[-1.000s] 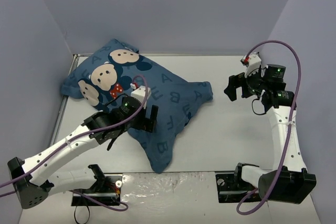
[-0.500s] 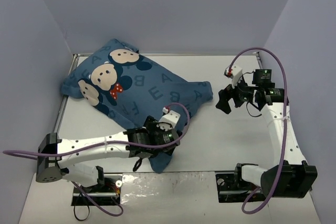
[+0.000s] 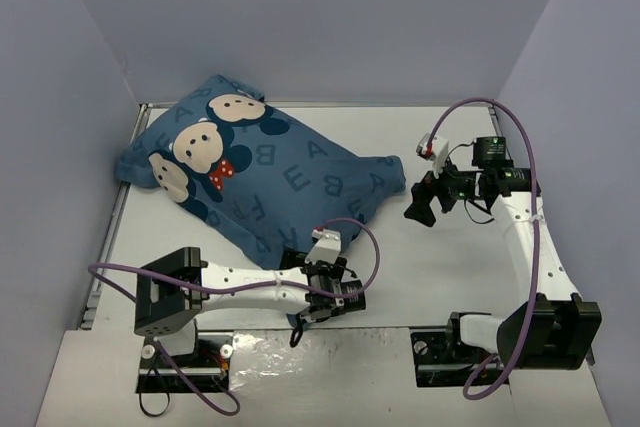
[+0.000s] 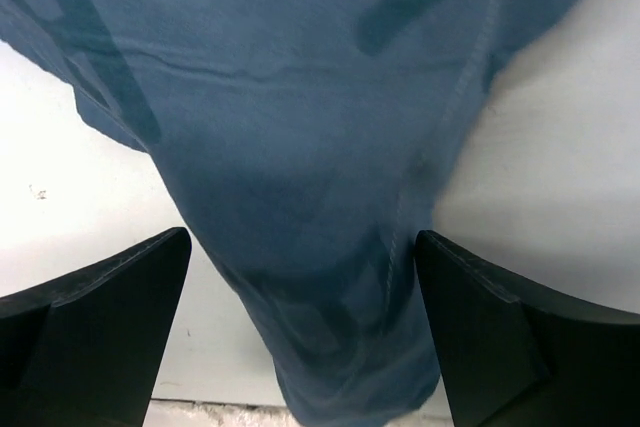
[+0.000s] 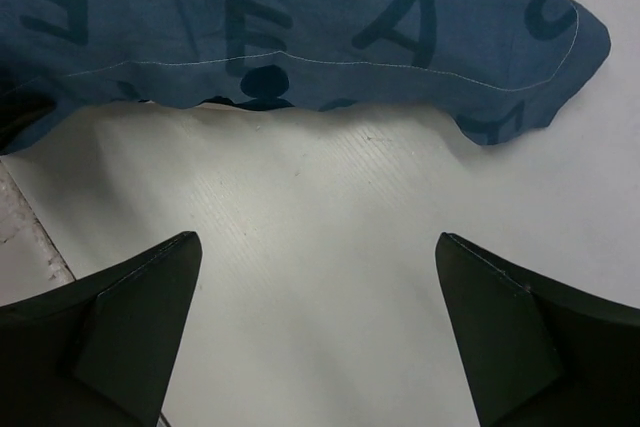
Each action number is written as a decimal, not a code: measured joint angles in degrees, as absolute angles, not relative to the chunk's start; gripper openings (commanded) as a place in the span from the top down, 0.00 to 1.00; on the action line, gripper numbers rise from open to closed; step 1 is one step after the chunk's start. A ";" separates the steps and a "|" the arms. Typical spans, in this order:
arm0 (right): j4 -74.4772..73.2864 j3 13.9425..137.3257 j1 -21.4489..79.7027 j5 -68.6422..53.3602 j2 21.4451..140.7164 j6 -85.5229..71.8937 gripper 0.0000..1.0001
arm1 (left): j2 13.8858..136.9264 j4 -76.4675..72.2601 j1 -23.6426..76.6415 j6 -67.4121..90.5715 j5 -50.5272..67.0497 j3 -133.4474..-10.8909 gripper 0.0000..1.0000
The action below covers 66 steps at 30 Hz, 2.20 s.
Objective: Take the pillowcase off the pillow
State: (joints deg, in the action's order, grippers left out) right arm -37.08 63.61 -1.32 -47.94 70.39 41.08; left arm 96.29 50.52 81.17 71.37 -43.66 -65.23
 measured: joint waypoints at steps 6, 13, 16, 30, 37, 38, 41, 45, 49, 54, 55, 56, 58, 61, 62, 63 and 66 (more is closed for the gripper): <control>-37.15 63.02 -0.97 -49.84 69.89 44.86 0.01 | 96.07 49.67 77.19 73.91 -44.42 -64.03 0.64; -39.68 62.76 -0.51 -54.30 68.38 56.07 0.06 | 89.91 45.98 77.06 68.62 -42.85 -62.96 0.98; -42.68 63.42 1.32 -56.18 68.03 63.72 0.06 | 82.11 45.06 76.95 65.41 -41.98 -62.98 0.98; -42.06 76.44 14.22 -59.11 70.11 75.75 0.06 | 58.70 41.82 56.23 49.63 -27.75 -75.00 0.98; -24.77 74.24 28.25 -45.67 69.84 51.72 0.10 | 72.20 43.07 52.82 42.19 -21.28 -93.58 0.98; -22.26 73.45 29.54 -43.51 69.78 48.45 0.09 | 74.22 43.11 52.34 41.23 -20.23 -95.96 0.98; -15.35 70.54 31.79 -35.57 69.38 40.38 0.08 | 79.50 43.00 50.28 39.13 -16.80 -102.37 0.98; -5.63 66.46 32.36 -24.38 69.25 34.52 0.08 | 85.38 42.94 47.99 37.30 -12.99 -109.95 0.98; 1.37 64.40 32.29 -18.09 69.32 32.58 0.09 | 88.79 42.74 47.00 36.23 -9.85 -114.45 0.98; 7.38 64.66 32.16 -18.65 70.87 33.71 0.44 | 89.34 42.63 46.65 36.14 -6.42 -115.09 0.98; 7.53 64.97 31.97 -19.92 71.66 34.46 0.53 | 89.23 42.63 46.57 36.16 -6.02 -115.07 0.98; 7.55 65.36 31.83 -21.39 72.44 34.87 0.71 | 89.17 42.65 46.44 36.16 -5.76 -115.04 0.98; 7.53 66.50 31.18 -25.32 74.48 35.55 0.84 | 88.31 42.35 46.11 36.21 -5.37 -113.75 0.98; 7.49 67.20 30.65 -31.18 76.27 34.54 1.00 | 86.21 42.22 45.60 36.42 -5.41 -110.89 0.98; 7.49 67.22 30.46 -32.99 76.47 33.78 1.00 | 85.45 42.19 45.39 36.51 -5.52 -110.00 0.96; 7.42 67.33 30.33 -34.54 76.55 32.64 1.00 | 84.64 42.22 45.10 36.62 -5.65 -109.19 0.90; 6.52 68.75 29.19 -37.58 76.69 28.12 1.00 | 81.93 42.17 44.05 37.08 -6.59 -107.68 0.46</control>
